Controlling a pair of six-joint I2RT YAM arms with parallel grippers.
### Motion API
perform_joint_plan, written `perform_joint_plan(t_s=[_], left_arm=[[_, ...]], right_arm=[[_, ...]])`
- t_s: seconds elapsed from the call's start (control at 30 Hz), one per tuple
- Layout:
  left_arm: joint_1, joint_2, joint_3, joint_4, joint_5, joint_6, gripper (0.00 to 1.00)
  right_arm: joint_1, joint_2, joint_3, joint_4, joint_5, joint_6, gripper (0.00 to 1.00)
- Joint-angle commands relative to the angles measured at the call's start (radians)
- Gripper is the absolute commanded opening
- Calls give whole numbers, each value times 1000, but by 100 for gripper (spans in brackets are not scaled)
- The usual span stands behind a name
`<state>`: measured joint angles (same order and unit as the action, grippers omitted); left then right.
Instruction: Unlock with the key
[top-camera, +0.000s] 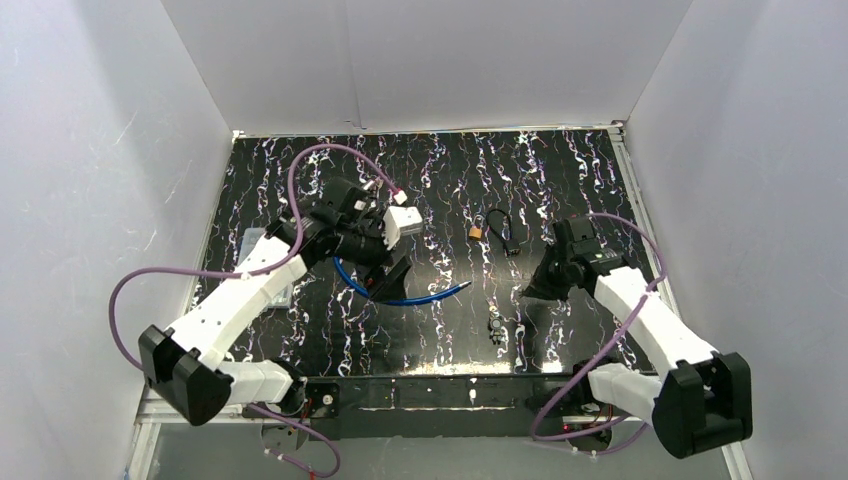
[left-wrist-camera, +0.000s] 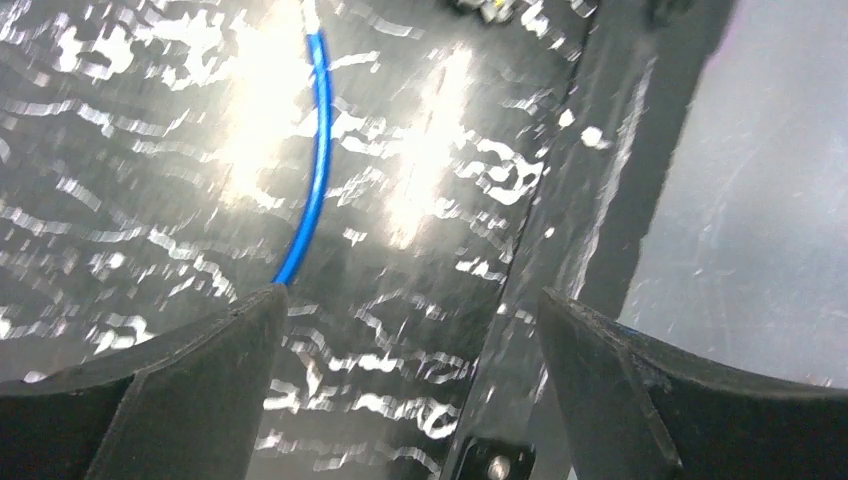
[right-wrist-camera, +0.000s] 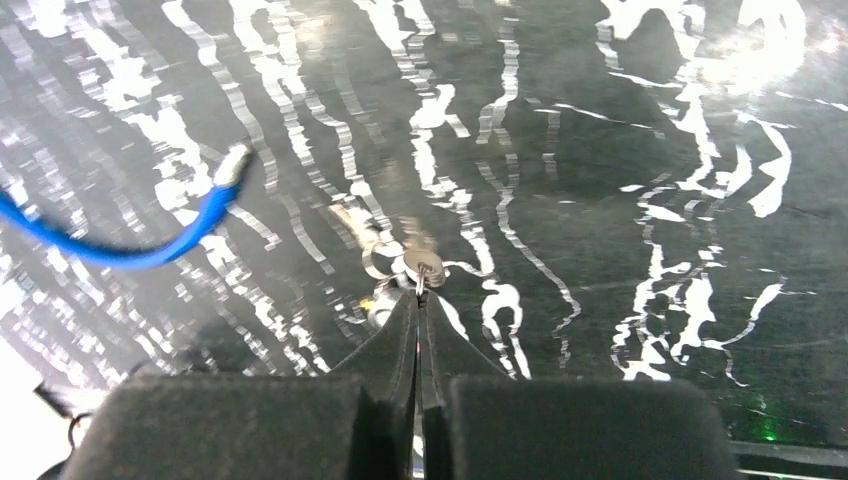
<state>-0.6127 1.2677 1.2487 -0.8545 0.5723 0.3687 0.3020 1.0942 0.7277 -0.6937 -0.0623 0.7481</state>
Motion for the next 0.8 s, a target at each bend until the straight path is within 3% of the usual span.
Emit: perform_joint_plan(t_s=[0.0, 0.13, 0.37, 0.53, 0.77], left_arm=[[1, -76, -141, 355, 262, -139, 95], [-46, -82, -285, 712, 266, -317, 94], [-200, -47, -327, 957, 122, -254, 89], [-205, -31, -313, 1056, 102, -238, 80], [-214, -48, -289, 1035, 176, -206, 54]], right_arm=[[50, -81, 105, -26, -113, -47, 1], [122, -100, 219, -57, -161, -53, 1], [189, -93, 396, -64, -336, -98, 1], [221, -82, 482, -52, -451, -130, 1], [282, -68, 547, -37, -525, -158, 1]])
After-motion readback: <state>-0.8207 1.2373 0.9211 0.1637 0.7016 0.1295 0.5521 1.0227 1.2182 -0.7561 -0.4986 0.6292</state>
